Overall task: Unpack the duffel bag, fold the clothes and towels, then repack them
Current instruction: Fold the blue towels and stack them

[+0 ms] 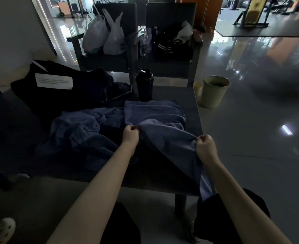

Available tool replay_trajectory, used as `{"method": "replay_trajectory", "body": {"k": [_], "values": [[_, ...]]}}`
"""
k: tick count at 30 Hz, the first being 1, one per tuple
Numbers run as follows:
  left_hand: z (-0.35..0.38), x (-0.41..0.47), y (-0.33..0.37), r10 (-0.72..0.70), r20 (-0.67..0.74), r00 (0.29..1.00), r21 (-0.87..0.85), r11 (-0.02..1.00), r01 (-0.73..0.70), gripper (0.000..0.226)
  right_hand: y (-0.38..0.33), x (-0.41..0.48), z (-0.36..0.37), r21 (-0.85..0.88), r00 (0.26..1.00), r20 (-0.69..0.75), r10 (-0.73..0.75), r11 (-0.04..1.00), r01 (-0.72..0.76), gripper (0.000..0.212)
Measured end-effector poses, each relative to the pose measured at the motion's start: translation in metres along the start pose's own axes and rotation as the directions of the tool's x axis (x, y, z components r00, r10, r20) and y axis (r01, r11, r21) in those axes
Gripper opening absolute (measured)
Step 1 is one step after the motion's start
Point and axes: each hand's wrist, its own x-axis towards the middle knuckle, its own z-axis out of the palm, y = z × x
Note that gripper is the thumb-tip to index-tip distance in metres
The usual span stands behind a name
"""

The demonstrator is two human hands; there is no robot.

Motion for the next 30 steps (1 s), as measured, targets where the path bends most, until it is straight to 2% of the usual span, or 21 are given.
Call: {"method": "replay_trajectory", "body": {"k": [2,4,7,9,12,14,15,18,20,22,24,26,27,30], "values": [[-0.006,0.008,0.01,-0.066,-0.07,0.995,-0.088,0.994,0.06,0.011,-0.004,0.008,-0.003,0.089,0.999,-0.048,0.025,0.996,-0.02,0.01],[-0.008,0.014,0.016,-0.082,-0.125,0.989,-0.072,0.995,0.073,0.012,-0.005,0.01,-0.005,0.125,0.997,-0.07,0.035,0.992,-0.026,0.013],[-0.005,0.009,0.014,-0.08,0.004,0.997,-0.097,0.992,0.08,0.028,0.0,0.002,0.003,0.152,1.0,0.018,0.023,0.988,-0.026,0.018],[0.001,-0.001,0.003,-0.066,0.106,0.992,-0.096,0.992,0.077,0.038,0.009,-0.008,0.009,0.124,0.99,0.143,-0.002,0.992,-0.016,0.039],[0.006,-0.015,-0.02,-0.061,0.069,0.996,0.233,0.971,0.043,0.055,0.026,-0.029,0.017,-0.211,0.964,0.26,-0.052,0.971,0.11,0.075],[0.007,-0.02,-0.035,-0.083,0.04,0.996,0.443,0.895,0.057,0.066,0.035,-0.047,0.021,-0.387,0.971,0.231,-0.063,0.909,0.151,0.091],[0.008,-0.022,-0.039,-0.074,0.058,0.996,0.5,0.865,0.035,0.061,0.04,-0.054,0.023,-0.445,0.978,0.197,-0.068,0.883,0.15,0.094],[0.009,-0.03,-0.038,0.043,0.092,0.995,0.505,0.859,-0.084,0.028,0.049,-0.07,0.029,-0.576,0.989,0.097,-0.109,0.805,0.146,0.086],[0.007,-0.032,-0.033,0.095,0.076,0.993,0.498,0.859,-0.12,0.025,0.051,-0.074,0.03,-0.618,0.987,0.055,-0.152,0.771,0.153,0.073],[0.006,-0.036,-0.029,0.079,0.099,0.992,0.554,0.824,-0.121,0.024,0.047,-0.077,0.028,-0.636,0.98,0.08,-0.183,0.747,0.192,0.062],[0.007,-0.041,-0.031,0.015,0.179,0.984,0.633,0.764,-0.127,0.026,0.042,-0.077,0.023,-0.522,0.978,0.111,-0.176,0.827,0.208,0.05],[0.008,-0.048,-0.037,-0.03,0.238,0.971,0.676,0.723,-0.143,0.035,0.034,-0.072,0.018,-0.209,0.981,0.157,-0.111,0.967,0.143,0.039],[0.009,-0.051,-0.038,-0.038,0.244,0.969,0.684,0.715,-0.144,0.039,0.031,-0.066,0.016,-0.026,0.981,0.175,-0.081,0.996,0.087,0.036],[0.011,-0.058,-0.04,-0.032,0.217,0.976,0.764,0.628,-0.149,0.038,0.017,-0.05,0.011,0.362,0.977,0.213,0.004,0.929,-0.083,0.031]]}}
